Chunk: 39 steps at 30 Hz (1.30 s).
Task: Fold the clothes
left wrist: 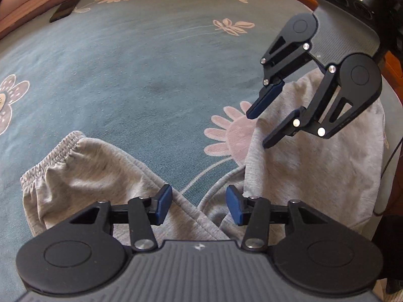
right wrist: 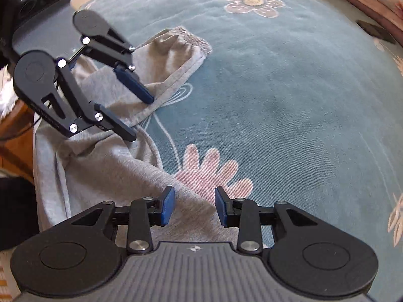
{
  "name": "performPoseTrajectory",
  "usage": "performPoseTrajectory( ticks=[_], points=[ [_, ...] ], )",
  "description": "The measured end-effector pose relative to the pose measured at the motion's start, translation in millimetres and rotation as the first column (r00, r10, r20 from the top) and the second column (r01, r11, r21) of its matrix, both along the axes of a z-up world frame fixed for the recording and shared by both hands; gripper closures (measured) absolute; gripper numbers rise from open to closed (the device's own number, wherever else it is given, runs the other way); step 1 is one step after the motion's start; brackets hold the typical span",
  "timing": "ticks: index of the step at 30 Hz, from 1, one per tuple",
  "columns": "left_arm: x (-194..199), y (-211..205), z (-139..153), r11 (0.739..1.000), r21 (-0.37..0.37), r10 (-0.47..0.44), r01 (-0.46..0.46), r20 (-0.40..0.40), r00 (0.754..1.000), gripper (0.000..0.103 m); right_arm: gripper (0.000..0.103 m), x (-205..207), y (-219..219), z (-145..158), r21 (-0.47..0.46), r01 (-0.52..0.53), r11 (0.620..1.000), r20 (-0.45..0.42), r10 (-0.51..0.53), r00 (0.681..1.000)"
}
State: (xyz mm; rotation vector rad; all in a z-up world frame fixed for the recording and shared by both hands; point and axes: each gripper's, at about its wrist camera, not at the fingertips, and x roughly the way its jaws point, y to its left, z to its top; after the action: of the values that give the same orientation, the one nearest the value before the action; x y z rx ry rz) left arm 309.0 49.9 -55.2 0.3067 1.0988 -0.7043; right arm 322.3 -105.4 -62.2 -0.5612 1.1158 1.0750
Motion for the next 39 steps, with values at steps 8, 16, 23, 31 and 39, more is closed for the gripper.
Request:
performPoseTrajectory(
  ticks=[8, 16, 23, 31, 39],
  points=[
    [-2, -2, -7, 1.000, -0.010, -0.024, 0.024, -0.030, 0.999, 0.055, 0.102, -19, 5, 12, -0.110, -0.278, 0.954, 0.014, 0.282, 0.959],
    [17, -37, -20, 0.980, 0.024, -0.196, 0.197, -0.060, 0.979, 0.051, 0.101, -37, -7, 9, -0.107, -0.207, 0.973, -0.080, 0.199, 0.977],
    [33, -43, -25, 0.992, 0.092, -0.088, 0.085, 0.027, 0.996, 0.054, 0.097, -31, -16, 5, -0.065, -0.084, 0.994, -0.069, 0.079, 0.994],
    [20, -41, 9, 0.990, -0.120, -0.071, 0.070, -0.003, 0.997, 0.052, 0.085, 36, -44, 21, 0.042, 0.170, 0.985, -0.072, -0.167, 0.983],
    [-5, -48, -13, 0.985, -0.136, -0.116, 0.103, -0.089, 0.989, 0.051, 0.084, 27, -29, -22, -0.133, -0.053, 0.990, -0.118, 0.037, 0.992]
  ],
)
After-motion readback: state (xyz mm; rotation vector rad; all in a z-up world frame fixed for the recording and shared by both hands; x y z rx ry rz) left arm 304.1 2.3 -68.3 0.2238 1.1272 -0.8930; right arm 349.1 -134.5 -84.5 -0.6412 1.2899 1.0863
